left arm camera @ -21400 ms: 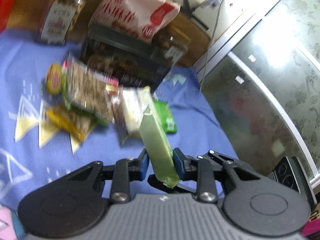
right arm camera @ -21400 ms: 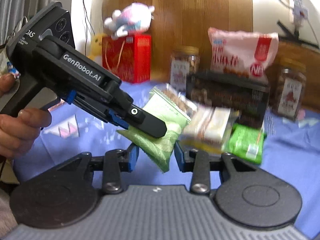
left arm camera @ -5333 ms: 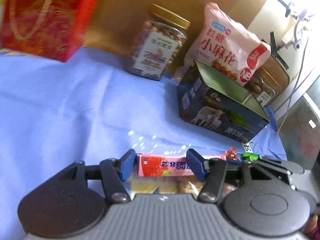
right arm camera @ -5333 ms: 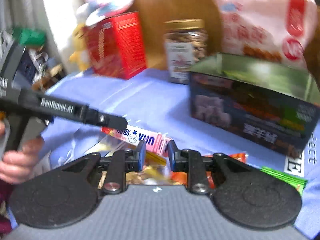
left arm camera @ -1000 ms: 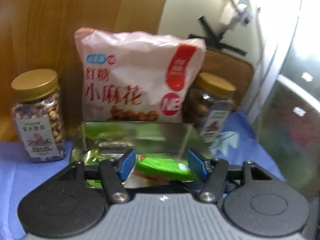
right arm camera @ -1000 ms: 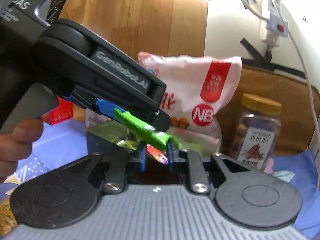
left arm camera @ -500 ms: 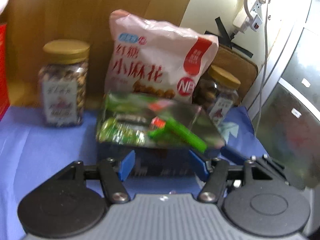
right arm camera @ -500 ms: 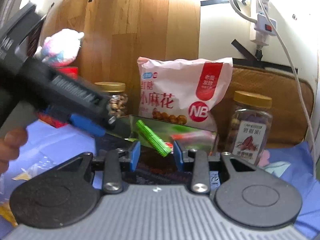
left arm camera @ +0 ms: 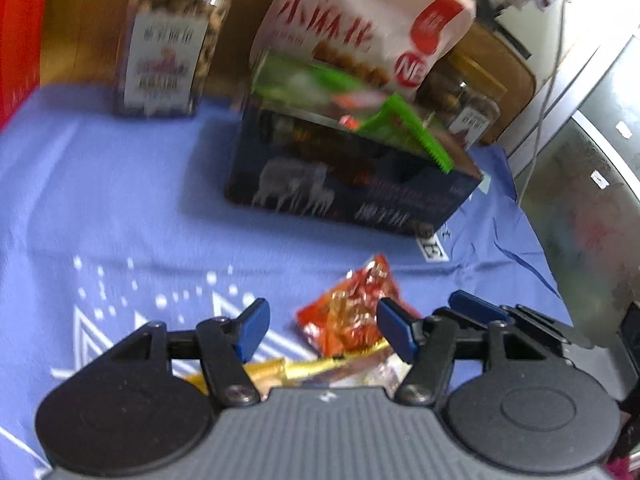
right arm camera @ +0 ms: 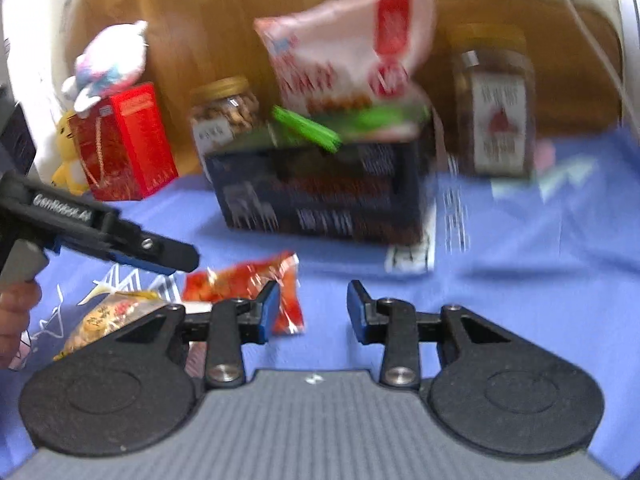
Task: Organize snacks
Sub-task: 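Grasp the red spicy snack packet with the left gripper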
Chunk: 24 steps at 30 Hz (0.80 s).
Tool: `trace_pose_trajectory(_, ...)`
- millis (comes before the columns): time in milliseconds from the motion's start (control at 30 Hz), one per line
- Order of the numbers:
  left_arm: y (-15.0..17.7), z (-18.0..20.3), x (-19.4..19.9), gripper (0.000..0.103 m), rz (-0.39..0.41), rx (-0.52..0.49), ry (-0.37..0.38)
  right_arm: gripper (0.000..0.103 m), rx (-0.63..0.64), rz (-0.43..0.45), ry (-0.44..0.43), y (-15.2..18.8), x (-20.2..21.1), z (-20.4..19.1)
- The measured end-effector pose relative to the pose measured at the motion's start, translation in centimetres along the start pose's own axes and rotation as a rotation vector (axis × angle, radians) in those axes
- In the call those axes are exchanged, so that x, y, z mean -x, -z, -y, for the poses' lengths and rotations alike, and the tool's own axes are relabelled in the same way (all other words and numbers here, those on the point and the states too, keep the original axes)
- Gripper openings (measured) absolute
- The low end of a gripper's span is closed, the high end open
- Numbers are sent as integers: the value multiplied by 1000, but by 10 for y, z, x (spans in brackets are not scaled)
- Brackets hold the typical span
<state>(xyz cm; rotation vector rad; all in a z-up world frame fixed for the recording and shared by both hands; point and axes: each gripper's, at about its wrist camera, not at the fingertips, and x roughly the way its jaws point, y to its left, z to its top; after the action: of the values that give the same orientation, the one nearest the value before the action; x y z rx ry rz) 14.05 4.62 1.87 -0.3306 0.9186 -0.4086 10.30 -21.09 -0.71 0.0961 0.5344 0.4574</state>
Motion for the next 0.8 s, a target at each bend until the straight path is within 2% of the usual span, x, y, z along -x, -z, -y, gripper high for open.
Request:
trace_pose_trajectory(167, 1, -3, -3, 73, -18, 39, 58, 42, -16, -54, -76, -4, -17, -3)
trace_pose_trajectory(267, 3, 7, -9, 74, -24, 12, 74, 42, -30, -59, -127, -4, -23, -10)
trace_pose_trajectory(367, 2, 21, -17, 71, -26, -15, 95, 44, 24, -49, -108, -1, -22, -18)
trace_pose_trajectory(400, 0, 22, -20, 65, -46, -2, 133, 44, 34, -45, -106, 0, -20, -19)
trace_pose_trajectory(433, -2, 22, -24, 65, -63, 14, 148, 47, 40, -41, -104, 0, -20, -20)
trace_pose_trajectory(533, -7, 30, -28, 63, -56, -8, 113, 48, 53, -37, -92, 0, -20, -20)
trace_pose_trajectory(633, -14, 31, -21, 60, -21, -5, 129, 50, 47, -31, -92, 1, -18, -17)
trace_pose_trajectory(733, -23, 30, -16, 59, 7, 20, 181, 49, 17, -19, -103, 1, -16, -12)
trace_pose_trajectory(800, -24, 34, -20, 59, 3, 8, 159, 44, 6, -2, -92, 1, -14, -10)
